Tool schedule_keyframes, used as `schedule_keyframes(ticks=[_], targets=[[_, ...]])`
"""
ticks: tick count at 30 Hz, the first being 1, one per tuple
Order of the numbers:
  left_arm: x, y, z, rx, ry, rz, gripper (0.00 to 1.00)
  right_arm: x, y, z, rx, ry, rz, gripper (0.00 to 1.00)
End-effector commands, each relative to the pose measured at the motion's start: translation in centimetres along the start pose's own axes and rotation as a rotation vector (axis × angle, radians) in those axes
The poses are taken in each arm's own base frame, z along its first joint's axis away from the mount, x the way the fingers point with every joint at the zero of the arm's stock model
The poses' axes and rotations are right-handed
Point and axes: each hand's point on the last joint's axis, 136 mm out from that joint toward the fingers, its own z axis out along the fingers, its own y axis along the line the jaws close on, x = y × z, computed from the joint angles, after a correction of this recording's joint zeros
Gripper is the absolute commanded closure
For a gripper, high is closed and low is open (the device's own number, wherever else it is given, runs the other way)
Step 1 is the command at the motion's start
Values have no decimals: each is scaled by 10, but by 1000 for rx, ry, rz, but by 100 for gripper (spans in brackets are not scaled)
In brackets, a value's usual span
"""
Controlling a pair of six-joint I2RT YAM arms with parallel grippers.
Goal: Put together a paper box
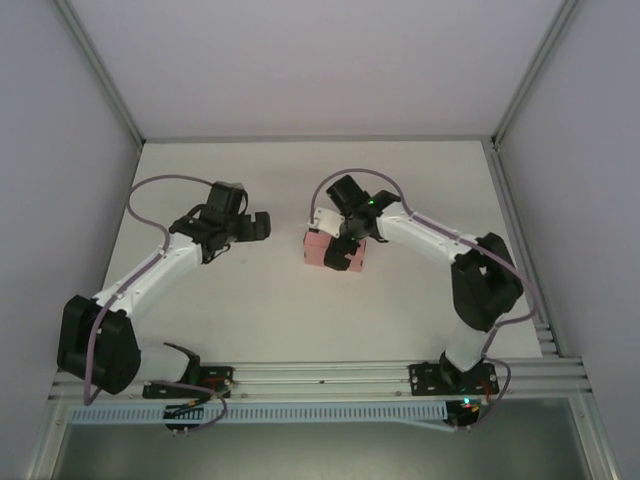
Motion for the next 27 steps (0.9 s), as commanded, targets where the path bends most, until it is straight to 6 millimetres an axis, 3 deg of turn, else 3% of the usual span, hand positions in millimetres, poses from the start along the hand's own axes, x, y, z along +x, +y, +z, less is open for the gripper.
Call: schedule_keyframes(ticks=[1,5,9,11,15,23,27], targets=[[-5,6,-7,-20,-38,-11,0,10,-9,10,32,106,-22,6],[-3,7,-7,-18,-40,-12,0,7,-14,18,46,110,-16,20],[0,8,-8,-16,-37,-8,0,6,-10,19,20,108,-30,45],[0,8,-9,-15,-39,-9,0,8,-11,18,33,121,-31,48],[0,9,-11,-14,-44,-15,0,7,-25,10,131,136,-28,62],[-6,12,-22,-18,-78,-26,0,-16,-76,-28,541,101,-111,64],[-5,14,-26,-18,-93,-32,0,-32,-78,-27,687,38,-291,64]])
